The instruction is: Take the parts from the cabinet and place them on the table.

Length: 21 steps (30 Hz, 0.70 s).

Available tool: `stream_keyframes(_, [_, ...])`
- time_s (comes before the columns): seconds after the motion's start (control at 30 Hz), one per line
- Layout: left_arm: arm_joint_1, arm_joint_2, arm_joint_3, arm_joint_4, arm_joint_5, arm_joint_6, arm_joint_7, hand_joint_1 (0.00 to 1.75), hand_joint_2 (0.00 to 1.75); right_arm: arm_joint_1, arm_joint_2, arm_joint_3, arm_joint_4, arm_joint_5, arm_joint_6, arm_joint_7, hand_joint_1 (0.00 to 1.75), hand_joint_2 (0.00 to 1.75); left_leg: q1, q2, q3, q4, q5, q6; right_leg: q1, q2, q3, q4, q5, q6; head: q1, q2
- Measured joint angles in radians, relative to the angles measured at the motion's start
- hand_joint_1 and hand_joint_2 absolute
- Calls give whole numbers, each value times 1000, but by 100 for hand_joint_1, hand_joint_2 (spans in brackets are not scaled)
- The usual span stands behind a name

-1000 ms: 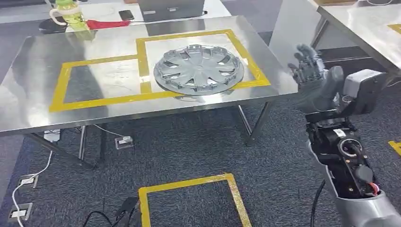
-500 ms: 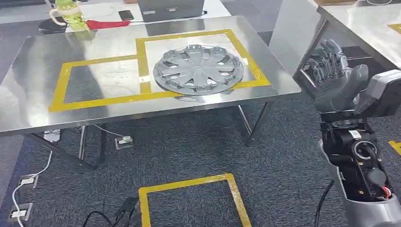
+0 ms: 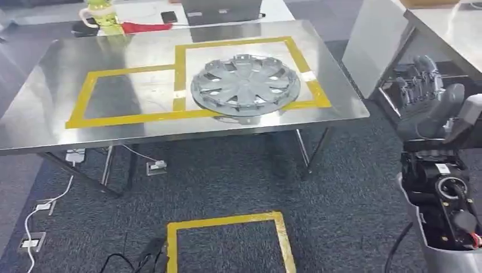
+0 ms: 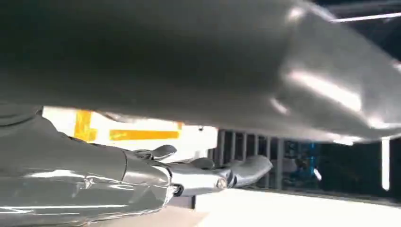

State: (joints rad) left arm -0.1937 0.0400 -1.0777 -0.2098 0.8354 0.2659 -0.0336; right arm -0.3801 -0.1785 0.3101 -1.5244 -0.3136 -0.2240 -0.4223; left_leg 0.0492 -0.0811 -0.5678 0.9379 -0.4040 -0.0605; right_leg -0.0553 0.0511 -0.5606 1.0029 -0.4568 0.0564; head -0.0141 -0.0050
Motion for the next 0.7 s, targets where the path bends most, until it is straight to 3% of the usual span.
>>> stream_keyframes(0.03, [1,0,0,0,0,0,0,0,0,-3,0,0,-2,0,2,-1,0,0,4,-5,-3,2,-1,-4,-1,-10,0,1,1,-8,-5,0])
stream_keyframes(0.07, [2,-1,0,0,1,0,0,0,0,-5,0,-1,-5,0,2,0,0,0,3,18,-10,23,-12,-1,1,-20,2,-2,1,-17,-10,0])
stream_keyframes(0.1, [1,-1,0,0,2,0,0,0,0,-5,0,-4,-8,0,2,-2,0,0,0,51,-41,83,-44,2,5,-29,2,-2,1,-21,-19,0])
stream_keyframes(0.13, [-1,-1,0,0,3,0,0,0,0,-5,0,-6,-11,0,2,-2,0,0,-4,64,-84,167,-83,4,9,-40,2,-2,0,-27,-27,0])
stream_keyframes(0.17, [-2,-2,0,0,3,0,0,0,0,-3,-1,-6,-11,0,2,-2,0,0,-8,70,-134,264,-121,7,14,-52,2,-3,-1,-29,-34,0])
stream_keyframes(0.23, [0,-2,0,0,4,1,0,0,0,-2,-2,-7,-11,0,3,-2,0,0,-16,72,-196,375,-148,17,26,-75,3,-3,-5,-35,-42,0])
stream_keyframes(0.27, [2,-2,0,0,5,2,0,0,0,-3,-2,-8,-11,0,3,-2,0,0,-20,71,-194,364,-131,25,30,-84,5,-3,-7,-38,-46,0])
stream_keyframes(0.33, [1,-2,0,0,5,2,0,0,0,-3,-2,-10,-12,0,3,-2,0,0,-36,78,-124,218,-46,54,41,-106,12,-3,-12,-45,-57,0])
stream_keyframes(0.37, [0,-2,0,0,5,2,-1,0,0,-5,-2,-10,-13,0,4,-2,0,0,-47,96,-80,131,-8,70,44,-114,17,-4,-16,-45,-59,0])
stream_keyframes(0.4, [-1,-1,0,0,5,3,-1,0,0,-5,-2,-11,-14,0,5,-3,0,0,-62,140,-48,66,4,86,44,-122,20,-5,-18,-45,-61,0])
stream_keyframes(0.43, [-3,-2,1,0,5,3,-1,0,0,-6,-2,-12,-15,0,5,-5,0,0,-69,153,-37,40,-7,83,56,-131,20,-5,-22,-39,-60,0])
stream_keyframes(0.53, [-1,-2,1,0,5,4,-2,0,0,-5,-3,-11,-15,0,5,-4,0,0,-70,118,-40,33,-6,77,55,-160,30,-15,-25,-31,-57,0])
stream_keyframes(0.57, [2,-2,2,0,6,5,-2,0,0,-5,-3,-13,-17,0,5,-4,0,0,-61,108,-28,22,-3,78,53,-155,36,-16,-31,-23,-55,0])
stream_keyframes(0.6, [3,-3,2,0,6,5,-2,0,0,-5,-3,-13,-18,0,5,-6,0,0,-59,100,-21,14,-1,79,48,-115,33,5,-49,-19,-50,0])
stream_keyframes(0.63, [1,-3,2,0,6,5,-2,0,0,-5,-4,-14,-19,0,5,-6,0,0,-58,93,-19,13,-1,82,47,-84,8,60,-81,-17,-48,0])
stream_keyframes(0.67, [-1,-3,2,0,6,5,-2,0,0,-3,-7,-14,-19,0,5,-5,0,0,-58,81,-19,13,-1,84,47,-62,-47,169,-131,-14,-41,0])
stream_keyframes(0.7, [-1,-5,2,0,6,5,-2,0,0,0,-8,-14,-19,-2,5,-5,0,0,-58,69,-18,14,-2,84,46,-55,-93,256,-162,-11,-28,0])
